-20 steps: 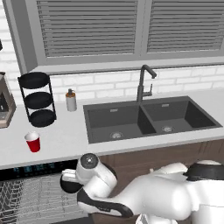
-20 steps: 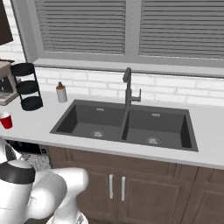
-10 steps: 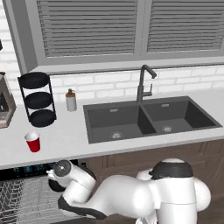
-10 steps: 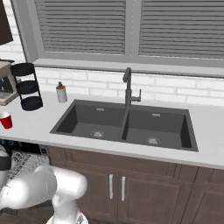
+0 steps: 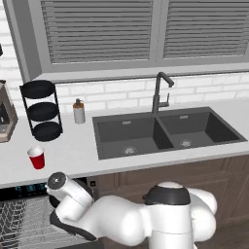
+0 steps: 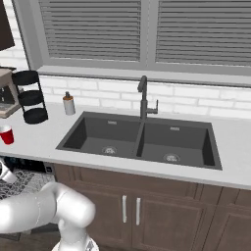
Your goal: Pick up the cup and bowl from the counter, place them in the dishwasher, and close the dishwasher door.
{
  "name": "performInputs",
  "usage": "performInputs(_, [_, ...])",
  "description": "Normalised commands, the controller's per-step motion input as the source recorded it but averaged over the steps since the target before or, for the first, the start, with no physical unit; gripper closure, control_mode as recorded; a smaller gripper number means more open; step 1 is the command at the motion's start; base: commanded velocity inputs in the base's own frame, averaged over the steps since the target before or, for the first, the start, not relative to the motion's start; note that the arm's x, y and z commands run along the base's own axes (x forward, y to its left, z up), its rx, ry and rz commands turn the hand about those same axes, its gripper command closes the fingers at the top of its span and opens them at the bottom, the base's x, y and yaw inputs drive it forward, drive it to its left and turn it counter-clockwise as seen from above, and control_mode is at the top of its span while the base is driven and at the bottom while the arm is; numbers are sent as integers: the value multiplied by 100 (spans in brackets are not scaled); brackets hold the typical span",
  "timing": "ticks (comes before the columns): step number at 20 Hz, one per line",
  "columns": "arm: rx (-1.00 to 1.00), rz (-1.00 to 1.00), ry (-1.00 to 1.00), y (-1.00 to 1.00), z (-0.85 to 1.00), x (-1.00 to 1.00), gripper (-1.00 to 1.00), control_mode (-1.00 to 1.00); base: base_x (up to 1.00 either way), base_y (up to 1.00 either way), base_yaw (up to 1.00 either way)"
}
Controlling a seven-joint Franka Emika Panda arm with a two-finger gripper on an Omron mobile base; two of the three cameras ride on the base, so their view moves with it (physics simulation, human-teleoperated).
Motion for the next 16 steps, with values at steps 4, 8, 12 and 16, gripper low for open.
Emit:
performInputs(4, [0,0,3,0,-48,15,100,-100,0,0,0])
performInputs(8, [0,0,3,0,-44,5,100,-100,0,0,0])
performInputs(12, [0,0,3,0,-42,0,100,-100,0,0,0])
performInputs(16, [0,3,4,0,-40,1,100,-100,0,0,0])
